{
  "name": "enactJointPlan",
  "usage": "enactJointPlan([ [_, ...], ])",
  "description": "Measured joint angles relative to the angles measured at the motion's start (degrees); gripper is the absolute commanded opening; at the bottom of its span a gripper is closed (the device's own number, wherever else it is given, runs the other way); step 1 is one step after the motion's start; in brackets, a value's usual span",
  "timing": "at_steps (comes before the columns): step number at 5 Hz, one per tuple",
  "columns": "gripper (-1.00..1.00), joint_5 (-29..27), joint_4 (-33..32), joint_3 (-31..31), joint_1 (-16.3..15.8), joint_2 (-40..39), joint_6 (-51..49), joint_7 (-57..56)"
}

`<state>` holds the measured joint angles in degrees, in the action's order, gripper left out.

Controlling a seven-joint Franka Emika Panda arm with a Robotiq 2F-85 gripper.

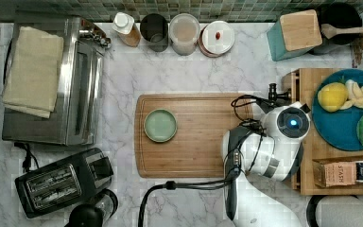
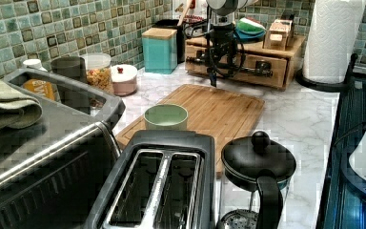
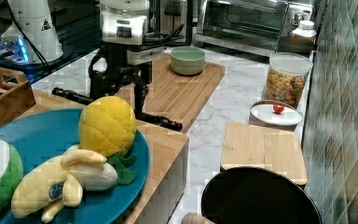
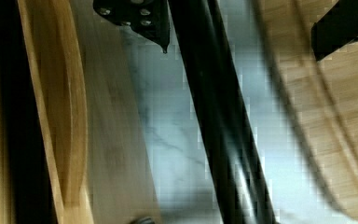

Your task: Open the drawer.

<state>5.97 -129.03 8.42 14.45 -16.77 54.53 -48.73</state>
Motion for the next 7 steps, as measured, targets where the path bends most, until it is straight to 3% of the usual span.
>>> enactJointPlan([
  [2, 1.0, -0.3, -1.1, -2.6, -4.6, 1.9, -5.3, 3.9],
  [4, 1.0, -0.4, -3.2, -9.3, -8.3, 4.1, -7.0, 12.0],
  [7, 1.0, -0.9, -4.1, -11.3, -9.5, 5.4, -8.0, 14.1],
])
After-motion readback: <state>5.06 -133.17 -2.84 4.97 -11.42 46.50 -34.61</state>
